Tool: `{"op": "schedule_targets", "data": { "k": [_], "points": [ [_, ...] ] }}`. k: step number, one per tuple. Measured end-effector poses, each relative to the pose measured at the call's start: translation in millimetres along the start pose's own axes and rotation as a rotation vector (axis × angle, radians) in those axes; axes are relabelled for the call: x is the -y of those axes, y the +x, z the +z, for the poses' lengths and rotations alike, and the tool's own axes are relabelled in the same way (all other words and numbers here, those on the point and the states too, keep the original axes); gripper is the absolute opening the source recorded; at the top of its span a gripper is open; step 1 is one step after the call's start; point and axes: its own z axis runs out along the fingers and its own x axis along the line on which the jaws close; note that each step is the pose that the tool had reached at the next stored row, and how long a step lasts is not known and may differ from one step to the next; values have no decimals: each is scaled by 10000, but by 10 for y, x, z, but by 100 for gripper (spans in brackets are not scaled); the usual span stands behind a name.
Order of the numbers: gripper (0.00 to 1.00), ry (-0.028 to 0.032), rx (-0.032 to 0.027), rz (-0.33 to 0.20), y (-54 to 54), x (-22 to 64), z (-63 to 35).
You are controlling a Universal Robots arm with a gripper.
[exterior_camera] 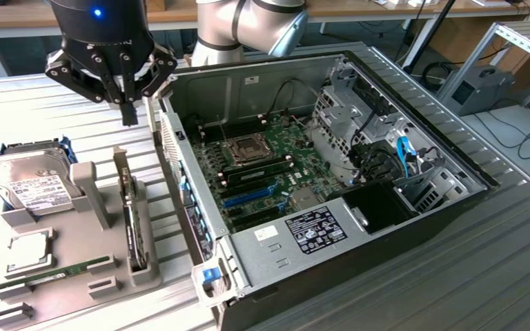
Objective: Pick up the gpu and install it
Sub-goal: 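Reach for the gpu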
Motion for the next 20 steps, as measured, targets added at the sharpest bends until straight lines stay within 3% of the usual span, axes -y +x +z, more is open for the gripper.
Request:
{"op": "schedule_targets", "data": {
  "k": [11,20],
  "points": [
    [11,0,0,1,-3,42,1],
    [11,8,0,0,-13,177,17]
  ]
}}
